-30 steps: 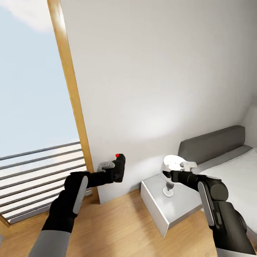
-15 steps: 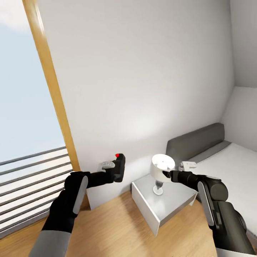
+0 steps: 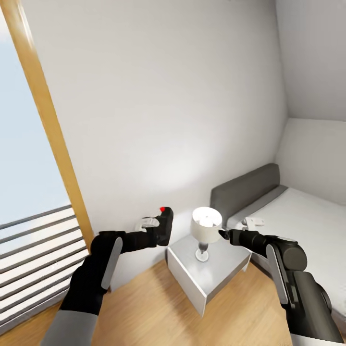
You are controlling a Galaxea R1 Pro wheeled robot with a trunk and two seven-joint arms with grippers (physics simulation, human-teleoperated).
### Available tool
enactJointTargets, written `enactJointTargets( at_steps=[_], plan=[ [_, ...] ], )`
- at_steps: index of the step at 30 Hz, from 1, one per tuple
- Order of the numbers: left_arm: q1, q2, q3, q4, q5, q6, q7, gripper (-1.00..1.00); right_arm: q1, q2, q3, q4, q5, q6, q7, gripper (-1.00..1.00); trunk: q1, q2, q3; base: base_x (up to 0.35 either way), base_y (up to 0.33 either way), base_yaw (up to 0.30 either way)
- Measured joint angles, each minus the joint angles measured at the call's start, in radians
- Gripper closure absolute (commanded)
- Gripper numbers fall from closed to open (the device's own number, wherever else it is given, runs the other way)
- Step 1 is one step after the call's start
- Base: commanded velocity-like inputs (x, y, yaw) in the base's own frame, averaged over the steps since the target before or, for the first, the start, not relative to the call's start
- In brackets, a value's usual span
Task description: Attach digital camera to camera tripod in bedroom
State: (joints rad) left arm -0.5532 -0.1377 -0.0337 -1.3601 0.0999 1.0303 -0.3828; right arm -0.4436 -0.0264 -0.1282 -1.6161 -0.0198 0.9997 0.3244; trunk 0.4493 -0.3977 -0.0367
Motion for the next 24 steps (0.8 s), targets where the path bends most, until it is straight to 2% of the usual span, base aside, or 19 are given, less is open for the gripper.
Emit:
enactJointTargets(
  at_steps=[12,24],
  plan=[
    [0.0,0.0,-0.007,0.001,0.0,0.0,0.0,1.0,0.0,0.002,0.0,0.0,0.0,0.0,0.0,-1.0,0.0,0.0,0.011,0.086,0.311,-0.228],
    [0.0,0.0,-0.007,0.002,0.0,0.0,0.0,1.0,0.0,0.006,0.0,0.0,0.0,0.0,0.0,-1.0,0.0,-0.001,0.021,0.239,0.211,-0.231]
  ],
)
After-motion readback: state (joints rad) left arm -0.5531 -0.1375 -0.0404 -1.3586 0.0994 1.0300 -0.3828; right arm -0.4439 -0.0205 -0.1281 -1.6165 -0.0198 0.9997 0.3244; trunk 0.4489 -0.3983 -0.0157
